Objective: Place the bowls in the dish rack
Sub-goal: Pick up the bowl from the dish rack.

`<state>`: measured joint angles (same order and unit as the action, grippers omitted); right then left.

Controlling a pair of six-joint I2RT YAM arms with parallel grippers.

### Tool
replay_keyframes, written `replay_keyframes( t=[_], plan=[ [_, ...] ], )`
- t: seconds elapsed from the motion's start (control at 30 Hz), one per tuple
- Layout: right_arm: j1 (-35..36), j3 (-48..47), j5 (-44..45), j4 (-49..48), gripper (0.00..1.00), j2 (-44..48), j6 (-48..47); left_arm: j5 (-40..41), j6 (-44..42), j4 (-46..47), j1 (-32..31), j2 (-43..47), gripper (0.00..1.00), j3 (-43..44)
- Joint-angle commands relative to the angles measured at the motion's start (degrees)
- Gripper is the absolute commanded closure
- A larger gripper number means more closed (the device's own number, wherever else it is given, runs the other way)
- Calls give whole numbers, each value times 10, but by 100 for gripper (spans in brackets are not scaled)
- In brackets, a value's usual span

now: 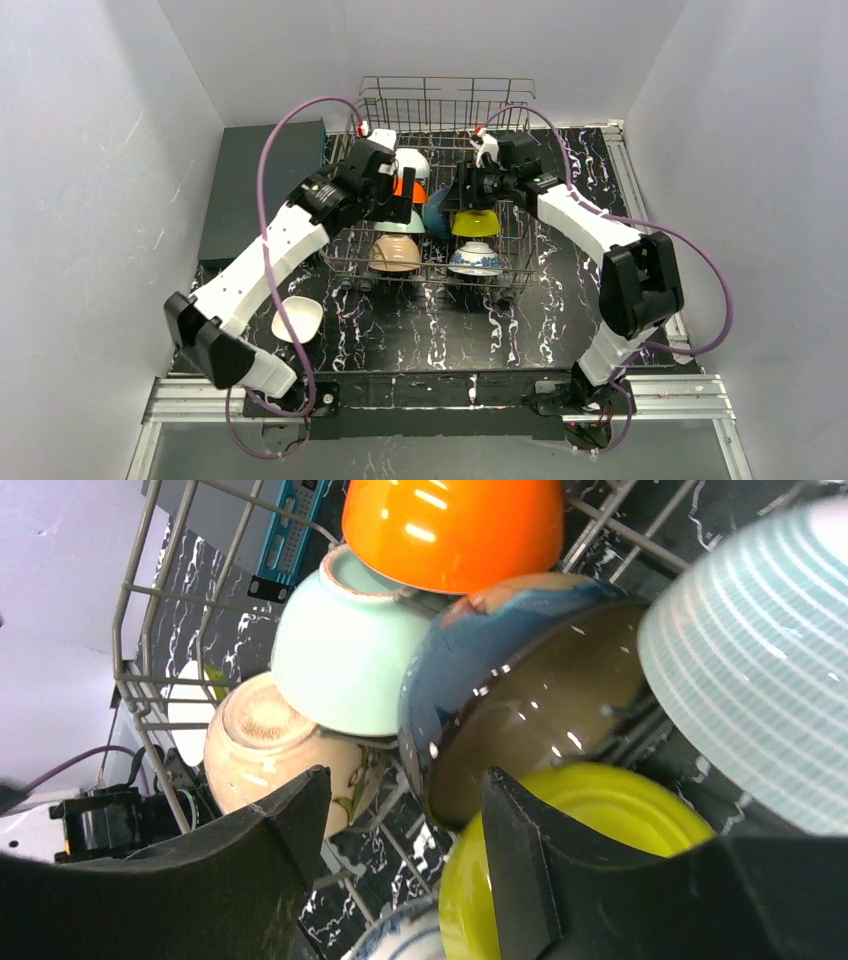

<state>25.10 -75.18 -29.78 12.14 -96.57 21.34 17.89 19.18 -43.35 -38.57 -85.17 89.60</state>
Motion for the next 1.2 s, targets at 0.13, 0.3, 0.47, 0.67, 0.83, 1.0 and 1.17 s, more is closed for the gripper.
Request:
replay_keyframes(
  t=[0.13, 0.3, 0.47, 0.67, 0.83, 1.0, 1.17],
  plan=[
    [24, -72, 4, -22, 42, -74, 26, -58, 24, 58, 6, 98, 10, -76],
    [29, -109, 1, -10, 50, -117, 33, -60, 25, 59, 6, 121, 10, -89],
    [29, -114, -25, -24, 84, -122, 47, -54, 23, 62, 7, 135, 10, -103],
    [28, -117, -30, -27, 99, -92, 58, -45, 16, 64, 9, 144, 10, -113],
    [26, -120, -36, -22, 99, -60, 69, -45, 11, 73, 16, 145, 10, -120],
    [24, -126, -47, -27, 99, -27, 82, -56, 6, 76, 23, 140, 10, -122],
    [22, -147, -55, -30, 99, -1, 89, -90, 4, 86, 39, 136, 10, -125]
  ],
)
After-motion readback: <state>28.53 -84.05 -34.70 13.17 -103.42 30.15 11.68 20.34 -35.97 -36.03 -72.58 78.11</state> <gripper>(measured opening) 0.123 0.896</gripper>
